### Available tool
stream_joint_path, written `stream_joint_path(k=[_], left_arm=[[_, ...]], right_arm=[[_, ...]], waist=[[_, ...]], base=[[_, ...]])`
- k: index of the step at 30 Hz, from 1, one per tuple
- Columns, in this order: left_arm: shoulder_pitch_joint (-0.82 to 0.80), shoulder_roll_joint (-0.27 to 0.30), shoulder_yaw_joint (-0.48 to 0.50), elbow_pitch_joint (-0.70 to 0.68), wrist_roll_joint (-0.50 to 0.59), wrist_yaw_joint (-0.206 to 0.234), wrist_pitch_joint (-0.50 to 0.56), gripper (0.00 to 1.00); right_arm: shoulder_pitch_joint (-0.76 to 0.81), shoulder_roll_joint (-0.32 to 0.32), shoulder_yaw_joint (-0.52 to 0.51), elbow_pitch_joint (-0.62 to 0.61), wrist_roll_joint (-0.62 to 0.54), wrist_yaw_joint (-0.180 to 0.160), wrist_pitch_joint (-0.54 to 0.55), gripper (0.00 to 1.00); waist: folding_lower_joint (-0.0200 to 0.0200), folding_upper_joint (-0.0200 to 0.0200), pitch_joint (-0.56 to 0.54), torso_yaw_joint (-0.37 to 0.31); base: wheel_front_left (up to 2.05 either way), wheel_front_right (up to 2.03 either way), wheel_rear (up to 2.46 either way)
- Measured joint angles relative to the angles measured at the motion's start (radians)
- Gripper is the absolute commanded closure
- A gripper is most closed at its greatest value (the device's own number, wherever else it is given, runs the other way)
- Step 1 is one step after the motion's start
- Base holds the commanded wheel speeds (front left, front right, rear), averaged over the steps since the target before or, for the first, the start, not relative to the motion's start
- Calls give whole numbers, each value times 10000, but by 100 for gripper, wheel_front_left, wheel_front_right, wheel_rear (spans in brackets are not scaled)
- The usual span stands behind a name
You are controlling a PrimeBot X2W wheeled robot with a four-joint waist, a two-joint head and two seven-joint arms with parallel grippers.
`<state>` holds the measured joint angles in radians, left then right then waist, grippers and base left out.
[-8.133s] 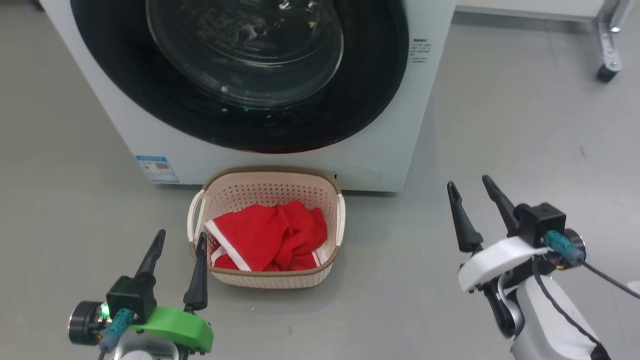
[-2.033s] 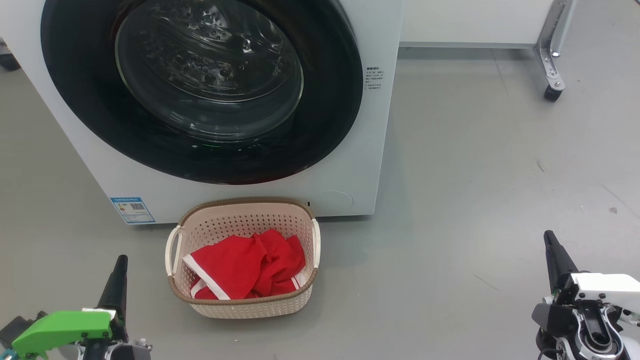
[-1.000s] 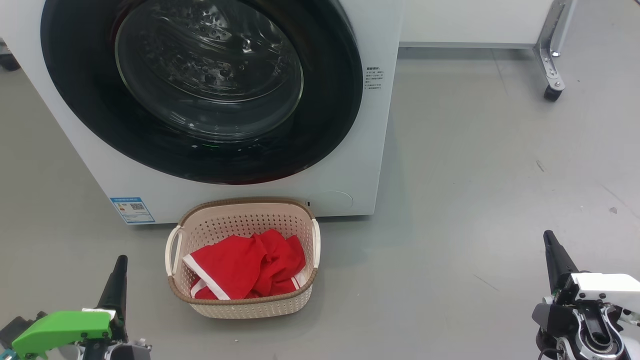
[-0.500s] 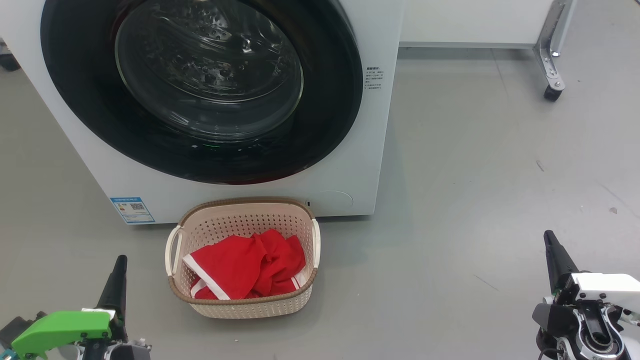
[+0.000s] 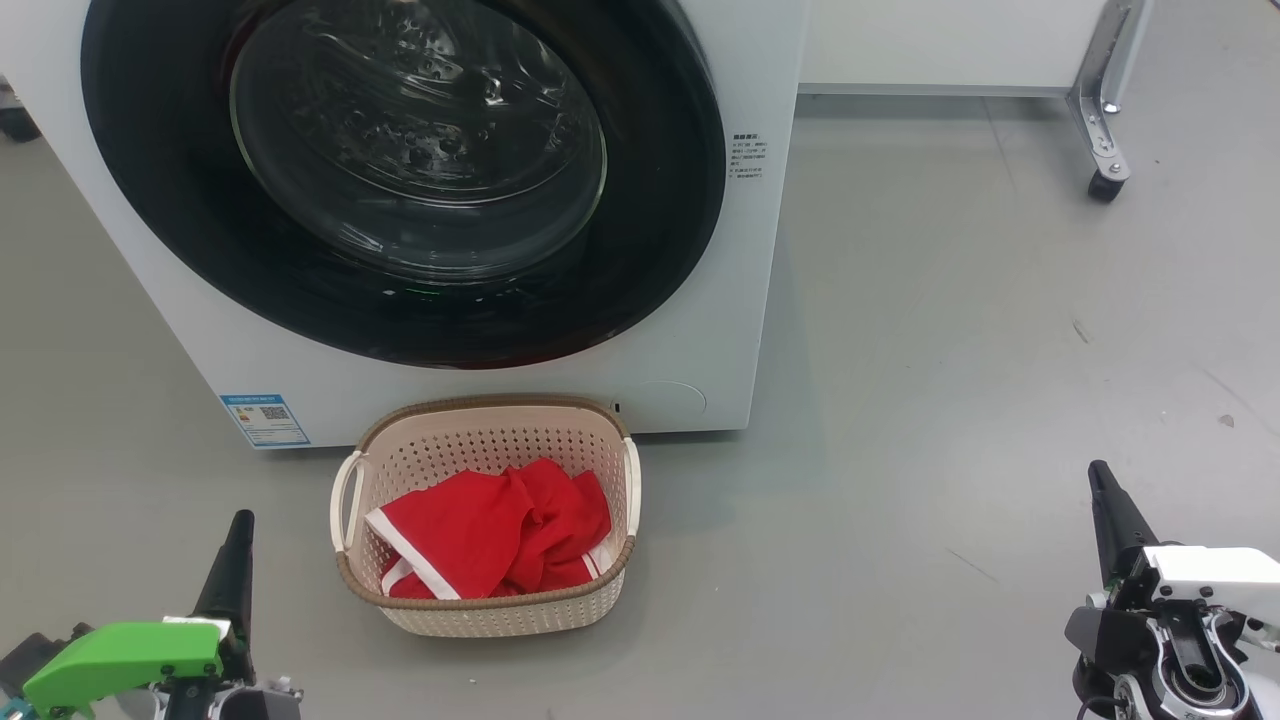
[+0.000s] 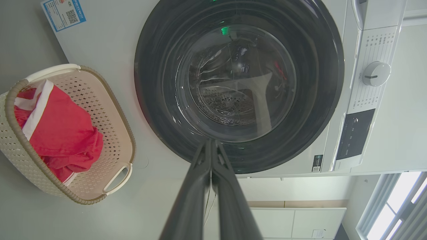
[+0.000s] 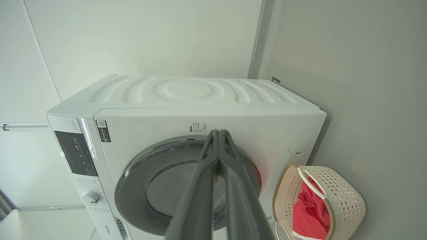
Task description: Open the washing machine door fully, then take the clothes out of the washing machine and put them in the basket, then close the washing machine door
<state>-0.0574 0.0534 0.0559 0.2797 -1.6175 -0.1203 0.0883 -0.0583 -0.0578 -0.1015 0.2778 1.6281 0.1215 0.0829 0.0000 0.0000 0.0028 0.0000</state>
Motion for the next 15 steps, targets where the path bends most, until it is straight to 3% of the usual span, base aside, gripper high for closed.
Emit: stream_joint_path(k=[15], left_arm=[[-1, -4, 6, -12, 0, 0, 0, 100]], right_arm=[[-1, 2, -6, -2, 0, 0, 0, 100]], waist=[[0, 0, 1, 0]], base=[[0, 0, 0]])
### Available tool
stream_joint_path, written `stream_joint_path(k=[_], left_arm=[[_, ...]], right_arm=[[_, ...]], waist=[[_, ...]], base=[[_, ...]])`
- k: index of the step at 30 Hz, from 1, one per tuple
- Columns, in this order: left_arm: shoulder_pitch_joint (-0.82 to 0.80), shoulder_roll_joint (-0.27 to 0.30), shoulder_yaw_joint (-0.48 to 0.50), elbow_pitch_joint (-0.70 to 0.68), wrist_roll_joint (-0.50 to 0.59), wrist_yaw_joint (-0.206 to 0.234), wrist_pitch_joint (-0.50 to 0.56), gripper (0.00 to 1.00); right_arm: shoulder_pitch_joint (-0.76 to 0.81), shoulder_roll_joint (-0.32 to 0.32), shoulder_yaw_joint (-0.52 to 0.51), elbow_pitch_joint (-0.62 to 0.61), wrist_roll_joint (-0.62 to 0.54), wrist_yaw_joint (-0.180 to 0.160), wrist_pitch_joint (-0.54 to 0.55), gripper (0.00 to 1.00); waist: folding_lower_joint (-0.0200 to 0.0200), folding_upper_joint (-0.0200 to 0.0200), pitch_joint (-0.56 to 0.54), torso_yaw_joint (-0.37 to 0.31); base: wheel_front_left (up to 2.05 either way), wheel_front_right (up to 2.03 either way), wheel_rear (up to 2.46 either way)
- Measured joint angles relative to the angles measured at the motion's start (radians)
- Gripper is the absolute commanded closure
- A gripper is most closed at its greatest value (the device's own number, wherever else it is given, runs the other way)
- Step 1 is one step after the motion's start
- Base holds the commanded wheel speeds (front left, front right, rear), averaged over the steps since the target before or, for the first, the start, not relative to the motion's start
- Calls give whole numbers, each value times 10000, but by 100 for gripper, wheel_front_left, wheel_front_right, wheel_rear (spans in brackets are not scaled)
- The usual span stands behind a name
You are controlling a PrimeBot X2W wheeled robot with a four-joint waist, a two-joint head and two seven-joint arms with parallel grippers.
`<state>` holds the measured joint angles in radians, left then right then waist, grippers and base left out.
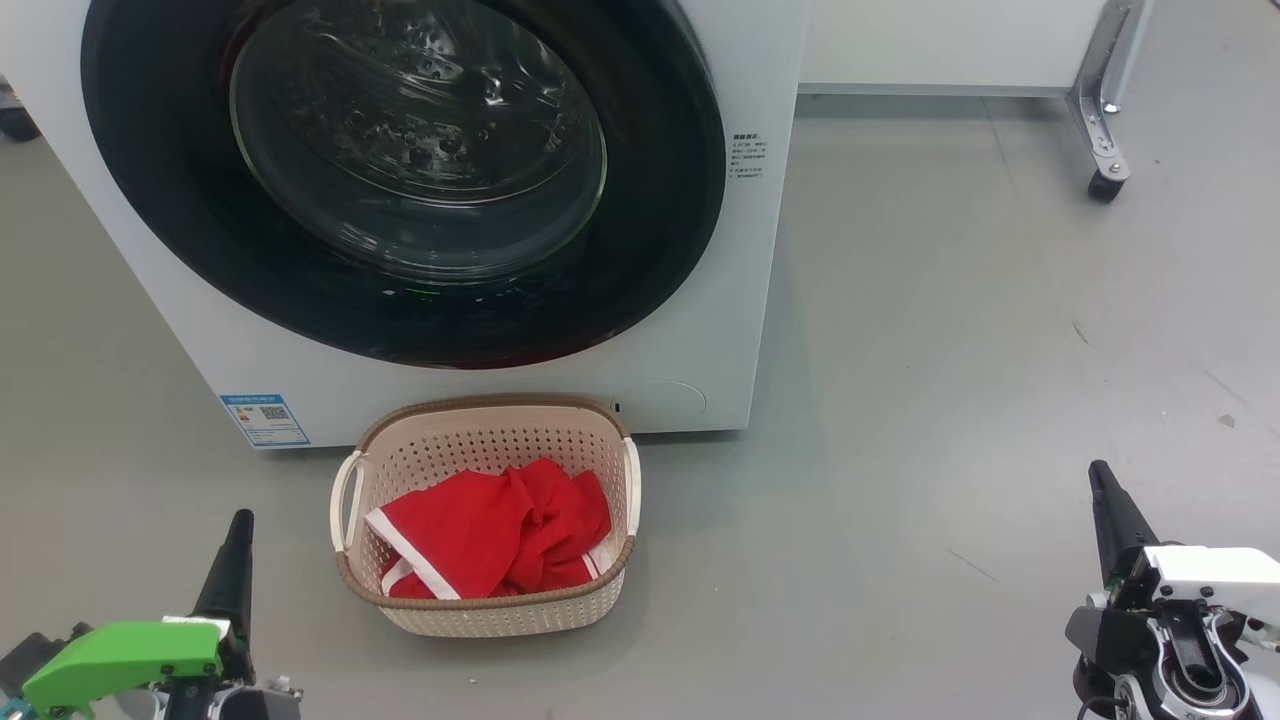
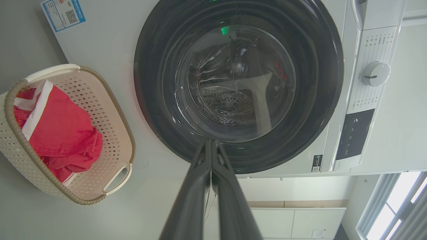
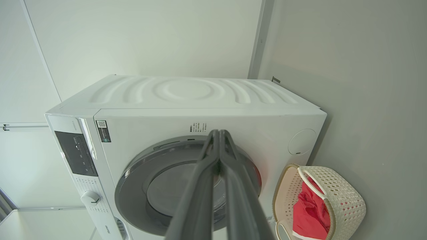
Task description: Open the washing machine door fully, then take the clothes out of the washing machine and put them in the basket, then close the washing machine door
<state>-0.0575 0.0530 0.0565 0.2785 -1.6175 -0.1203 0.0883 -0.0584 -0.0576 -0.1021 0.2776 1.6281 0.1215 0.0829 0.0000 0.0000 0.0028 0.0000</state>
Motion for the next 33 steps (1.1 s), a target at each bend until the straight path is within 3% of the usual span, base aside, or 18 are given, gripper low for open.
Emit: stream_joint_path(k=[33], left_arm=[[0, -15, 17, -13, 0, 0, 35, 100]], right_arm=[[0, 2, -21, -6, 0, 0, 12, 100]], waist=[[0, 0, 1, 0]], base=[[0, 0, 0]])
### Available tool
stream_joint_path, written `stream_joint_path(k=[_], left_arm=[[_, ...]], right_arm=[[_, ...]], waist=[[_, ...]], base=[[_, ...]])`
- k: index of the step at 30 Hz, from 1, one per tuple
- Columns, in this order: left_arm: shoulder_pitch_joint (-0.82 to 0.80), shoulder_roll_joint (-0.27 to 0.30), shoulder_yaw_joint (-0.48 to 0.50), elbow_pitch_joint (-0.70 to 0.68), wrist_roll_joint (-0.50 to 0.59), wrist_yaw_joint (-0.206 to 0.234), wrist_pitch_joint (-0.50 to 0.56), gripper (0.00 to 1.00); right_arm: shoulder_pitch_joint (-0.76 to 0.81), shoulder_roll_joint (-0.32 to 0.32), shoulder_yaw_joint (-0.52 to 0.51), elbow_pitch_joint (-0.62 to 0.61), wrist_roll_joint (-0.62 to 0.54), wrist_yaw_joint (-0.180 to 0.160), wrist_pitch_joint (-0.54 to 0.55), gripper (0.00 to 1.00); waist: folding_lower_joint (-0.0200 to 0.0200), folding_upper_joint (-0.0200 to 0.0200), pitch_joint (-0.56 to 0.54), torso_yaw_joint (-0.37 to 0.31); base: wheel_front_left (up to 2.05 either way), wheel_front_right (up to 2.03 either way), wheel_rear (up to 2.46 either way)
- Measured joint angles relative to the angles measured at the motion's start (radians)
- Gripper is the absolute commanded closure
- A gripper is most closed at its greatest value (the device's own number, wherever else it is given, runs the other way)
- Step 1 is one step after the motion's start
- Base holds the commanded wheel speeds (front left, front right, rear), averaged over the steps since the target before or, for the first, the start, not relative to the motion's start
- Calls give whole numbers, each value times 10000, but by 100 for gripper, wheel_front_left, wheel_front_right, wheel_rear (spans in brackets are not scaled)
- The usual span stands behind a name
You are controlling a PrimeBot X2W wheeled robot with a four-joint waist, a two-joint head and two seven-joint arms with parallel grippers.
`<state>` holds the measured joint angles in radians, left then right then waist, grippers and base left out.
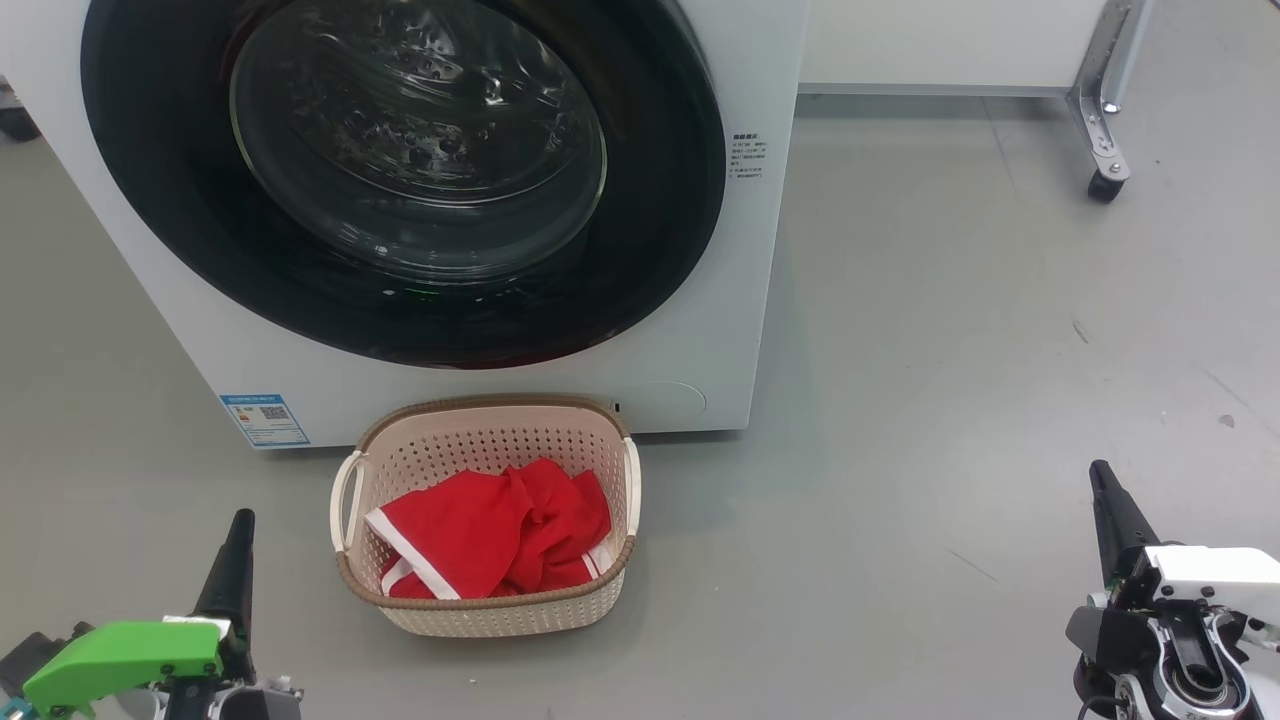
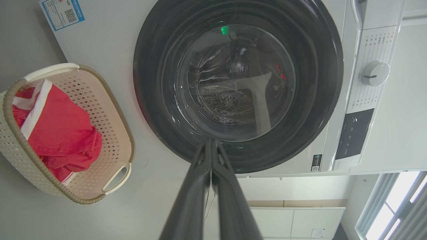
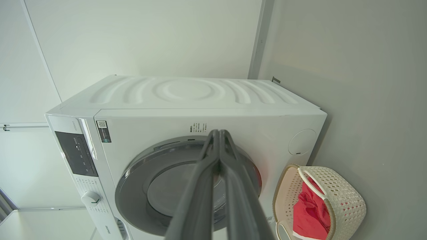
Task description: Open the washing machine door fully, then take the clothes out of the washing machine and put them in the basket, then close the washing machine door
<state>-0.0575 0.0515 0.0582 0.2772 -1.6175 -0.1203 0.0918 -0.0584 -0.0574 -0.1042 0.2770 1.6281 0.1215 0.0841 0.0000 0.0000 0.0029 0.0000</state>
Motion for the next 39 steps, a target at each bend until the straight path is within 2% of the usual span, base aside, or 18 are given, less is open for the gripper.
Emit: stream_joint_path(k=[39], left_arm=[[0, -8, 10, -10, 0, 0, 8, 100]], right_arm=[[0, 4, -27, -4, 0, 0, 2, 100]], waist=[[1, 0, 1, 0]], base=[[0, 0, 0]])
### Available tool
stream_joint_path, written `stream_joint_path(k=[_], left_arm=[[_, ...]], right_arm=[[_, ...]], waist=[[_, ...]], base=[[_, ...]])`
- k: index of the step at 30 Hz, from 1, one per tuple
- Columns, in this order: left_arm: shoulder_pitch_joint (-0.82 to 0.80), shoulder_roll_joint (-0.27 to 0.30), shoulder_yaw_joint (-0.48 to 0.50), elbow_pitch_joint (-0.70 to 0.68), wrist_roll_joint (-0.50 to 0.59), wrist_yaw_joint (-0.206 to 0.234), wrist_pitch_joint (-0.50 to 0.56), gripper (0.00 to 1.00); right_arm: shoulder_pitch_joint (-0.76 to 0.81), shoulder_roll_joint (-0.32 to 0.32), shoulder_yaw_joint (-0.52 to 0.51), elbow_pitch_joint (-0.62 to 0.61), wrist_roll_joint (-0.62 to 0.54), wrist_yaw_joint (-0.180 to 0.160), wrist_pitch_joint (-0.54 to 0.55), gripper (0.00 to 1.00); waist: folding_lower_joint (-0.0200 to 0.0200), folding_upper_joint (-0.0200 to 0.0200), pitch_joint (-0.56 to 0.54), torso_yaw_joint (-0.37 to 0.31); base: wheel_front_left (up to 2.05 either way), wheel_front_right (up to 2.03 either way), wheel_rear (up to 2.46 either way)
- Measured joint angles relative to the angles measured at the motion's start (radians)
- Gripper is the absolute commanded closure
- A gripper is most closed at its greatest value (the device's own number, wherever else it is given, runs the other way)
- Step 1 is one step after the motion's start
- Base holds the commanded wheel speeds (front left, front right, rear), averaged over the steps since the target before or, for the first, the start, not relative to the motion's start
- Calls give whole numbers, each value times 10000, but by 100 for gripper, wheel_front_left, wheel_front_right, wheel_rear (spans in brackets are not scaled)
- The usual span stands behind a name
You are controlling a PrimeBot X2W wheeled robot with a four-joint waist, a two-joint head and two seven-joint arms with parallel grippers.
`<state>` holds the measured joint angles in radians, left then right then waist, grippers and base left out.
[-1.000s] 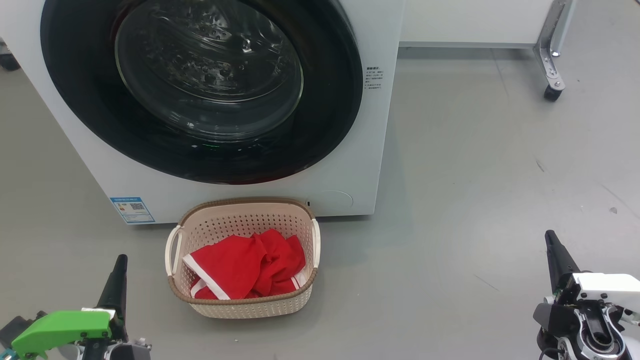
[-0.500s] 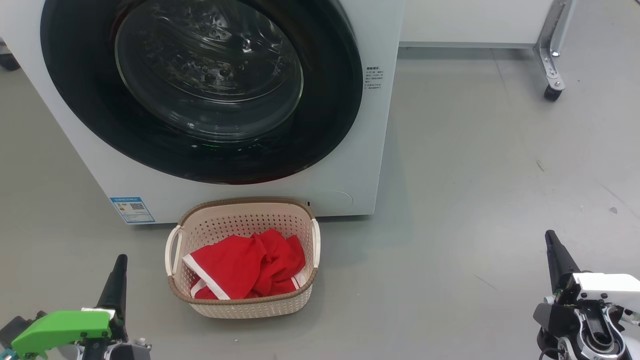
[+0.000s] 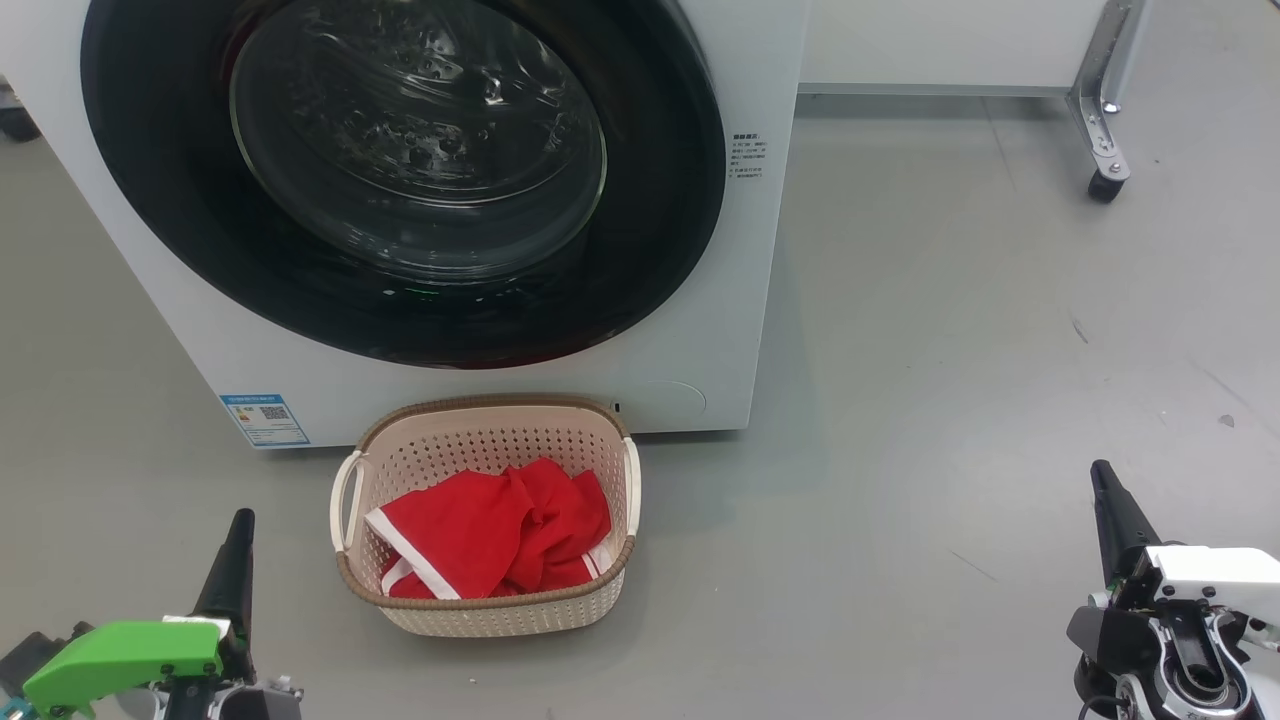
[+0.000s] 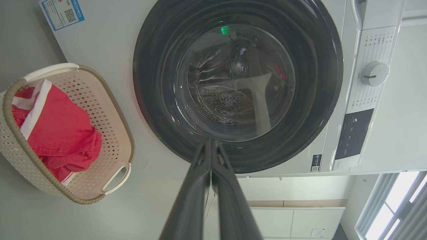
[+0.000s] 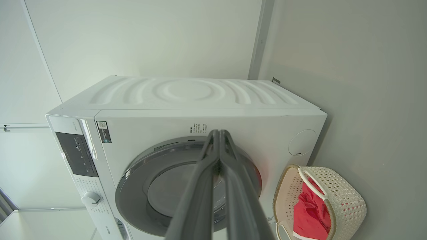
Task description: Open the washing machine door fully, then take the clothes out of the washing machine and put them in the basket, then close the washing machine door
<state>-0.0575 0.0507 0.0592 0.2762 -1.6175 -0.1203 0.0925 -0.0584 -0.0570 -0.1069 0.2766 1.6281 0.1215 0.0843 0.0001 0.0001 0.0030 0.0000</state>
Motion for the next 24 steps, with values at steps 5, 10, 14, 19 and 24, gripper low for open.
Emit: stream_joint_path(k=[5, 10, 14, 19, 24], left_arm=[[0, 0, 2, -2, 0, 0, 0, 100], [0, -2, 2, -2, 0, 0, 0, 100], [0, -2, 4, -4, 0, 0, 2, 100], [0, -2, 4, -4, 0, 0, 2, 100], [0, -2, 6, -6, 0, 0, 2, 100]], right_arm=[[0, 2, -4, 0, 0, 0, 0, 100], [0, 2, -6, 0, 0, 0, 0, 100], [0, 2, -8, 0, 0, 0, 0, 100], [0, 2, -10, 0, 0, 0, 15, 100], [0, 4, -12, 0, 0, 0, 15, 100]], waist=[[0, 0, 0, 0], [0, -1, 0, 0], [0, 0, 0, 0], [0, 0, 0, 0], [0, 0, 0, 0]], base=[[0, 0, 0], [0, 0, 0], [0, 0, 0], [0, 0, 0], [0, 0, 0]])
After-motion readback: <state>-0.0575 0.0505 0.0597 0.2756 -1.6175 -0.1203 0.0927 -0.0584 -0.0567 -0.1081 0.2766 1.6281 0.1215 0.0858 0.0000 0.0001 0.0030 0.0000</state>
